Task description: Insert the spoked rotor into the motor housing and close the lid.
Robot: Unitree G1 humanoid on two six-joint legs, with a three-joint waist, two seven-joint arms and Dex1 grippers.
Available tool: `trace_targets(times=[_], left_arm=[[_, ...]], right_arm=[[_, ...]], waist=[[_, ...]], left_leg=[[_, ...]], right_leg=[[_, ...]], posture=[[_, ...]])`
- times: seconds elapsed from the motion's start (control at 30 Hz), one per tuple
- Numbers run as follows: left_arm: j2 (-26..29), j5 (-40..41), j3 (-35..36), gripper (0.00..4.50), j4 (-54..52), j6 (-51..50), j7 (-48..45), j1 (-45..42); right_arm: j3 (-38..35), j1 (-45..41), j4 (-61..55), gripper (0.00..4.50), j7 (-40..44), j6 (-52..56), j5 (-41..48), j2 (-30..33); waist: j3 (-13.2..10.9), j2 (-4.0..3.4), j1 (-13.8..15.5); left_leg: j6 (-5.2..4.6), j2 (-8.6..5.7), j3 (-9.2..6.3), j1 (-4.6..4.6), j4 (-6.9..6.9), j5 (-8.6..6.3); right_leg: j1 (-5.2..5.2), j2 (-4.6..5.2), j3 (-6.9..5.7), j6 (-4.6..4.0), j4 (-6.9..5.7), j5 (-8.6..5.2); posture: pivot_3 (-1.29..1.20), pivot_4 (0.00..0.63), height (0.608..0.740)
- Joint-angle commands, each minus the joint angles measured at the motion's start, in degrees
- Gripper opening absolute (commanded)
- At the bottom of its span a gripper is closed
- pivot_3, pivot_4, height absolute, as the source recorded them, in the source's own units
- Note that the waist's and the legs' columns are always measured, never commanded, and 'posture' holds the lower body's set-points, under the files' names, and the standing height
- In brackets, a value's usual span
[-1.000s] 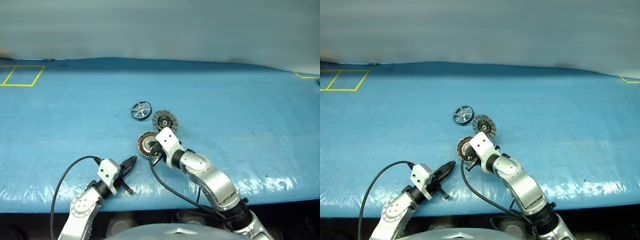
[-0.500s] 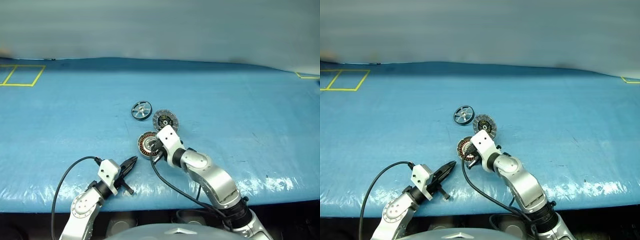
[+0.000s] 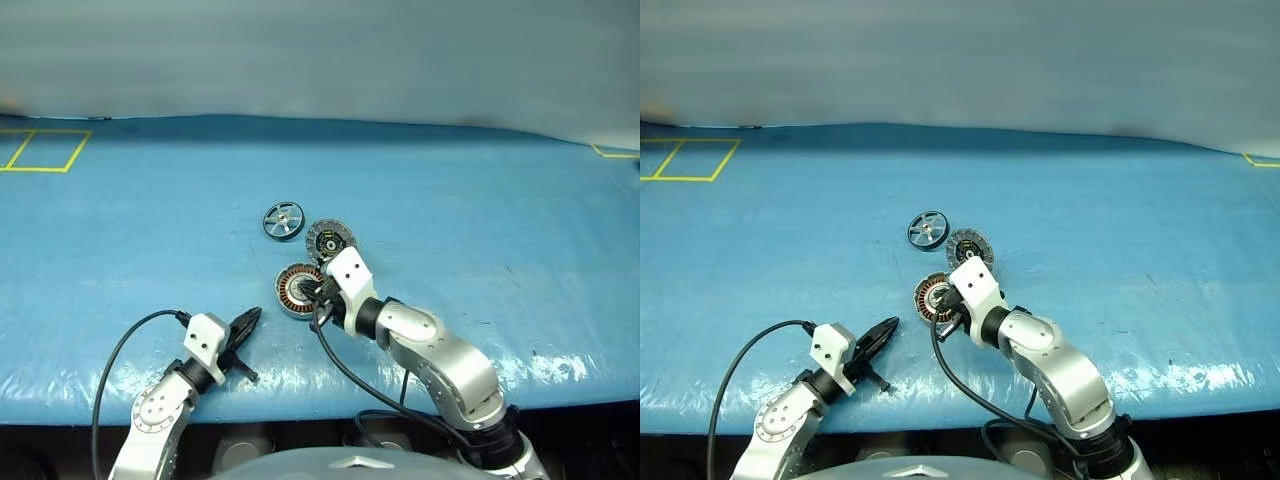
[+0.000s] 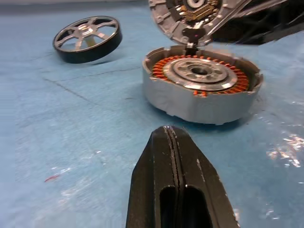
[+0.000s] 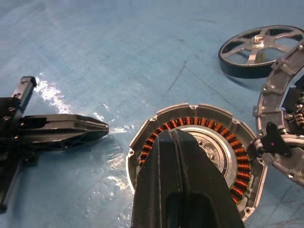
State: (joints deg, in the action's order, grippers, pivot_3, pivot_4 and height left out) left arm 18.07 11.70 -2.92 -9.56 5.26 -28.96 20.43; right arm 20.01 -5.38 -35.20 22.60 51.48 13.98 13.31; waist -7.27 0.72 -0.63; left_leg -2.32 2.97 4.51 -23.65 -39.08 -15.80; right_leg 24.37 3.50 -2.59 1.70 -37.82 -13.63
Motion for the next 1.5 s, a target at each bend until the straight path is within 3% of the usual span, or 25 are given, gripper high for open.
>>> trace_targets(times=[0.03, 0.17, 0.27, 0.43, 0.57, 0.8, 0.9, 1.07, 1.5], left_arm=[[0.4, 5.0, 3.7, 0.00, -5.2, -7.4, 1.8, -3.2], [3.9, 10.9, 6.8, 0.00, -4.2, -16.7, -1.1, -11.4], [7.3, 9.6, 5.9, 0.00, -0.6, -19.1, -3.9, -19.2], [9.9, 9.0, 4.3, 0.00, 5.0, -21.5, -8.7, -28.1], [11.4, 6.9, 1.1, 0.00, 18.8, -20.7, -16.9, -42.0], [10.0, 6.3, 0.0, 0.00, 35.4, -21.6, -25.3, -55.1], [8.6, 3.9, -1.5, 0.55, 43.4, -21.4, -27.0, -61.0], [7.1, -1.2, -3.9, 2.23, 51.3, -17.1, -27.1, -66.0], [2.7, -5.0, -2.1, 2.23, 58.7, -18.4, -22.0, -70.8]], right_arm=[[-1.6, 2.0, -4.0, 0.02, 1.8, -3.2, 1.3, 2.5], [-2.3, 7.4, -3.8, 0.02, 3.5, -11.8, -0.1, 6.5], [-3.3, 12.0, 0.8, 0.02, 3.7, -23.1, -1.7, 6.2], [-3.2, 15.1, 5.6, 0.02, 2.8, -29.2, -3.9, 5.8], [-3.6, 18.2, 7.1, 0.02, 1.3, -33.0, -4.6, 4.1], [-3.4, 20.6, 8.7, 0.02, 0.5, -37.2, -6.1, 3.5], [-3.5, 21.3, 9.2, 0.00, -0.6, -38.0, -6.8, 2.8], [-3.4, 21.9, 9.0, 0.00, -1.2, -38.3, -7.4, 2.2], [-3.8, 22.6, 9.4, 0.00, -1.5, -39.1, -7.7, 1.9]], waist=[[0.0, 0.03, 0.1], [0.0, 0.07, 0.2], [-0.1, 0.08, 0.1], [-0.1, 0.14, -0.1], [-0.3, 0.36, 0.5], [-0.4, 0.49, 0.0], [-0.5, 0.57, 0.1], [-0.5, 0.57, 0.1], [-0.5, 0.59, 0.1]], left_leg=[[0.00, 0.00, -0.02, 0.01, -0.01, 0.00], [0.01, -0.02, -0.06, 0.03, -0.07, 0.02], [0.02, -0.05, -0.07, 0.08, -0.07, 0.03], [0.02, -0.21, -0.02, 0.21, -0.06, 0.03], [0.12, -0.34, -0.15, 0.17, -0.07, 0.11], [0.07, -0.37, -0.08, 0.17, -0.08, 0.09], [0.08, -0.38, -0.11, 0.12, -0.08, 0.10], [0.08, -0.39, -0.11, 0.09, -0.09, 0.10], [0.06, -0.38, -0.12, 0.06, -0.16, 0.09]], right_leg=[[-0.02, 0.00, -0.01, 0.01, 0.00, 0.00], [-0.09, -0.04, -0.02, 0.05, -0.02, 0.02], [-0.45, -0.14, 0.04, 0.20, -0.01, 0.11], [-0.58, -0.16, 0.17, 0.20, 0.03, 0.10], [-0.58, -0.22, 0.02, 0.22, 0.01, 0.10], [-0.58, -0.23, 0.15, 0.50, 0.04, 0.26], [-0.55, -0.25, 0.09, 0.52, 0.03, 0.24], [-0.56, -0.25, 0.10, 0.53, 0.04, 0.24], [-0.55, -0.24, 0.11, 0.55, 0.00, 0.26]], posture=[[0.00, 0.150, 0.740], [0.00, 0.150, 0.740], [0.00, 0.150, 0.740], [0.00, 0.150, 0.740], [0.00, 0.150, 0.740], [0.00, 0.150, 0.740], [0.00, 0.150, 0.740], [0.00, 0.150, 0.740], [0.00, 0.150, 0.740]])
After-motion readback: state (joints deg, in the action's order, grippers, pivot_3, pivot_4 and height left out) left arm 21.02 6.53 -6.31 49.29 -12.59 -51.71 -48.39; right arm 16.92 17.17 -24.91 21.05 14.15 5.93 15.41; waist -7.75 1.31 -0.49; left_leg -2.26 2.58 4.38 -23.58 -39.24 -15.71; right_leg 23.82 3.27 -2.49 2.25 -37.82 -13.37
